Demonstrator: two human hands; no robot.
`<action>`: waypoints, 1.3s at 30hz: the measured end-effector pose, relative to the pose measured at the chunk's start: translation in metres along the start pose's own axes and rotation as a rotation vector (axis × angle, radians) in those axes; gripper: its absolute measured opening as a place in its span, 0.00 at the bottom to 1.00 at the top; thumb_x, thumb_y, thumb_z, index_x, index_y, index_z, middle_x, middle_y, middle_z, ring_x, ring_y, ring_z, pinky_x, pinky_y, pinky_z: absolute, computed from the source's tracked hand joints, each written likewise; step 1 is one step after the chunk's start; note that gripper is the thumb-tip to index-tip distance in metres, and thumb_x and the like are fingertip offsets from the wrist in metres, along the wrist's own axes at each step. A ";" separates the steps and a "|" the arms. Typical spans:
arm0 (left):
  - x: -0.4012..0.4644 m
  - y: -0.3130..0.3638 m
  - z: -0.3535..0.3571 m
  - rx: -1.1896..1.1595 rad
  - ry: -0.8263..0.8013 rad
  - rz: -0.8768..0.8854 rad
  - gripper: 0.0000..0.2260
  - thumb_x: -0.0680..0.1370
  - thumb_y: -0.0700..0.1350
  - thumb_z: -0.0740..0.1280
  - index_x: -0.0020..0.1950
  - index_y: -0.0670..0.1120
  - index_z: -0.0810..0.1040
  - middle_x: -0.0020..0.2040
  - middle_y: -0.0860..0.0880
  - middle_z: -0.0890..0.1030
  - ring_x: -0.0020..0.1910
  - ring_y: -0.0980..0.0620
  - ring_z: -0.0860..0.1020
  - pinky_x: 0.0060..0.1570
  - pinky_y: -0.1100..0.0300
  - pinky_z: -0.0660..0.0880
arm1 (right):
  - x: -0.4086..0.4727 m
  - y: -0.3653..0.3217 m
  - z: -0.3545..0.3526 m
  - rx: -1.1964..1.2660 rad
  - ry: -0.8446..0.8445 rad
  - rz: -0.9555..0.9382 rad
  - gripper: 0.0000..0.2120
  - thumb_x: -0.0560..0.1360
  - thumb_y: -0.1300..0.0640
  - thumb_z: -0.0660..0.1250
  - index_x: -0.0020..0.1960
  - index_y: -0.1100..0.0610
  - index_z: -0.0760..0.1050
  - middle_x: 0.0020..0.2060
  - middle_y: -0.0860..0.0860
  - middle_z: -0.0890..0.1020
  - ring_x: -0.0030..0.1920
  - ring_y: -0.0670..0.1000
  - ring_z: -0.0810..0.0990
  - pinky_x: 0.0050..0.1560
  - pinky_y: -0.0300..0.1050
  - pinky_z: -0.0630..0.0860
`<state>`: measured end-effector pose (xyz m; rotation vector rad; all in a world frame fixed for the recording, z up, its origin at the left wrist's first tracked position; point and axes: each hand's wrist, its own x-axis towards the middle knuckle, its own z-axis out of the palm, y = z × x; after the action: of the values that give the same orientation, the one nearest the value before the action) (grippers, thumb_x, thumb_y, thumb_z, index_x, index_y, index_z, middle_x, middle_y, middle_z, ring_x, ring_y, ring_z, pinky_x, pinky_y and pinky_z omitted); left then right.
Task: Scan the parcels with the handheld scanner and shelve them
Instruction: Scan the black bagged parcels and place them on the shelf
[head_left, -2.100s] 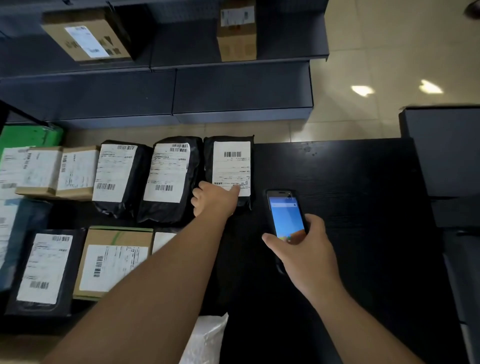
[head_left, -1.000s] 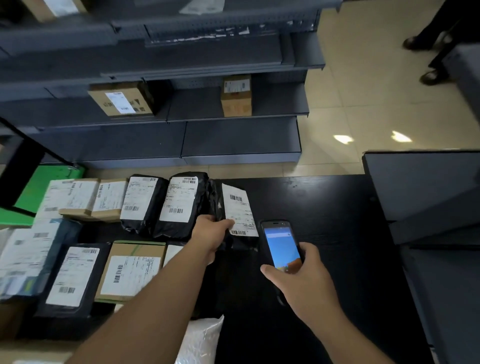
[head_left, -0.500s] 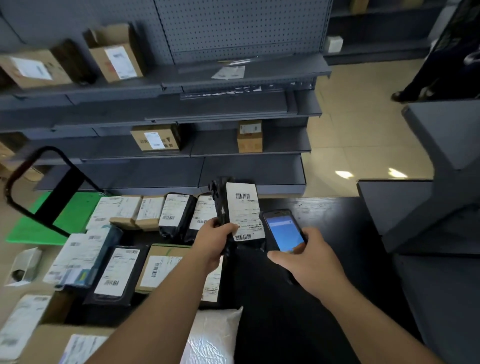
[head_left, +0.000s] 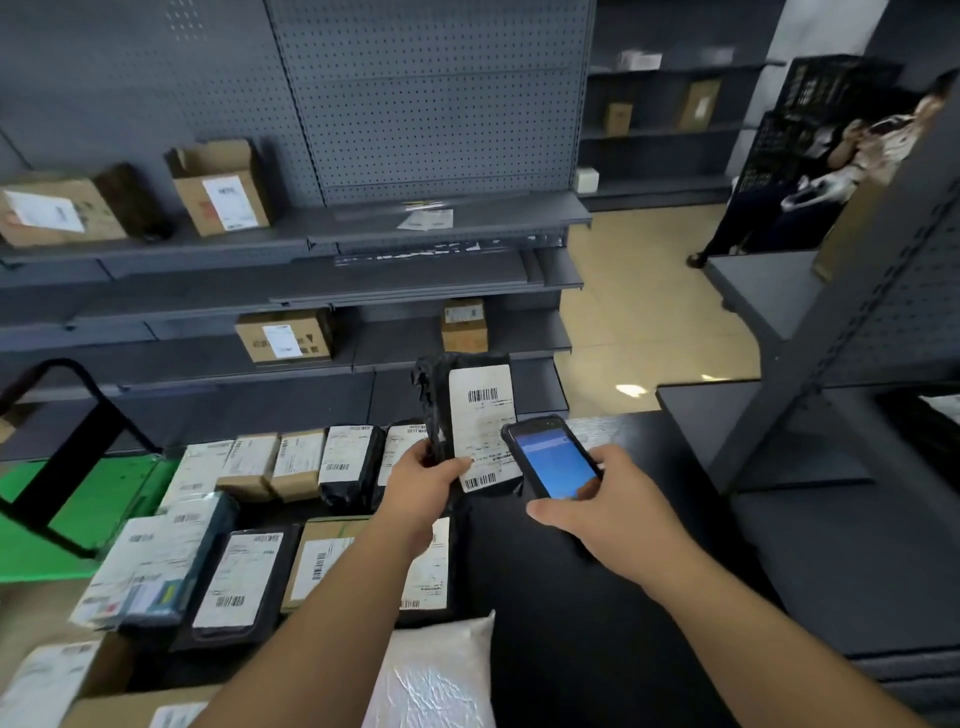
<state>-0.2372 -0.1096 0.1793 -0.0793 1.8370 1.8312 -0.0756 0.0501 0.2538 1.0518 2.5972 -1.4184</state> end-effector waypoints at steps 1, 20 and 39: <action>-0.003 0.002 -0.001 0.001 -0.001 0.014 0.12 0.81 0.36 0.71 0.61 0.48 0.80 0.53 0.47 0.89 0.51 0.45 0.88 0.55 0.43 0.84 | -0.004 -0.003 -0.001 -0.004 -0.002 -0.007 0.33 0.65 0.39 0.81 0.62 0.46 0.67 0.48 0.45 0.80 0.44 0.48 0.83 0.42 0.46 0.82; -0.024 0.025 -0.020 0.025 0.056 0.145 0.12 0.80 0.38 0.72 0.59 0.52 0.83 0.52 0.51 0.89 0.53 0.46 0.87 0.58 0.42 0.83 | -0.027 -0.039 -0.022 -0.104 -0.063 -0.126 0.28 0.63 0.39 0.81 0.54 0.47 0.71 0.45 0.49 0.81 0.45 0.54 0.84 0.47 0.53 0.83; -0.016 0.010 -0.017 0.001 0.005 0.126 0.12 0.79 0.39 0.74 0.60 0.52 0.83 0.57 0.49 0.87 0.55 0.46 0.87 0.58 0.43 0.83 | -0.037 -0.029 -0.022 -0.042 0.012 -0.063 0.33 0.66 0.42 0.81 0.64 0.47 0.69 0.47 0.46 0.79 0.44 0.47 0.81 0.39 0.43 0.79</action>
<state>-0.2332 -0.1301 0.1943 0.0333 1.8850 1.9161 -0.0567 0.0351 0.2996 0.9848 2.6788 -1.3668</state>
